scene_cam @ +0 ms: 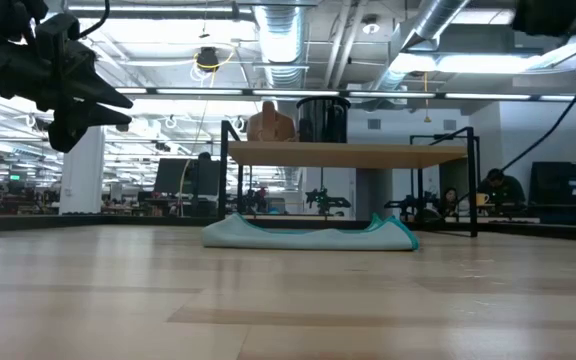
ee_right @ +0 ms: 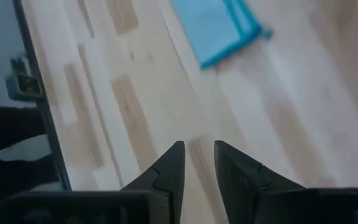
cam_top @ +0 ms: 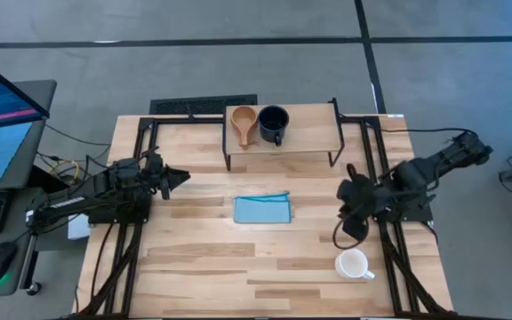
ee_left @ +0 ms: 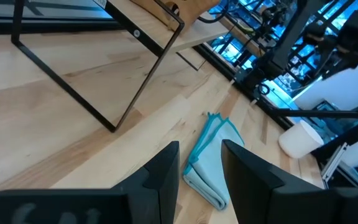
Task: Stack small to large cups/mugs on shelf
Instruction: Put the white mug on the shelf
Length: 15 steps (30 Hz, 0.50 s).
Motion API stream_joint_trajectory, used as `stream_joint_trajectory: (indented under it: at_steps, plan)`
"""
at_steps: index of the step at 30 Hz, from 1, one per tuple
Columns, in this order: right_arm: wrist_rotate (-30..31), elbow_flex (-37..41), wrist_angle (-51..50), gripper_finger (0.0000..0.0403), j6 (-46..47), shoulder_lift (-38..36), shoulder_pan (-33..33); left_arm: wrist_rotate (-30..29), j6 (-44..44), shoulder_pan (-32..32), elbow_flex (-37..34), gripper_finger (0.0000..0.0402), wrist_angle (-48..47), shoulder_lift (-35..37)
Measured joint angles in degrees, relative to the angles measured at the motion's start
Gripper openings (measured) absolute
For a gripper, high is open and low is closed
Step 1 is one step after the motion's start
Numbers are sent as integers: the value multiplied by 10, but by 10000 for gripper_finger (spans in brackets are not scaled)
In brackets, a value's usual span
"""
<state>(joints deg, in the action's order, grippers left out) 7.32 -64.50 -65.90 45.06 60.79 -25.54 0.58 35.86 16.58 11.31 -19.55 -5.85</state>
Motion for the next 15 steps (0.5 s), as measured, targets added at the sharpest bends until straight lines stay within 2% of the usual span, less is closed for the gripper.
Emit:
stream_joint_trajectory:
  at_steps: [5,15]
  plan:
    - [-11,20,-18,108,30,13,-52,-4,0,0,0,109,0,0]
    - [-27,23,-20,108,-9,54,-133,-30,4,0,0,109,-4,0]
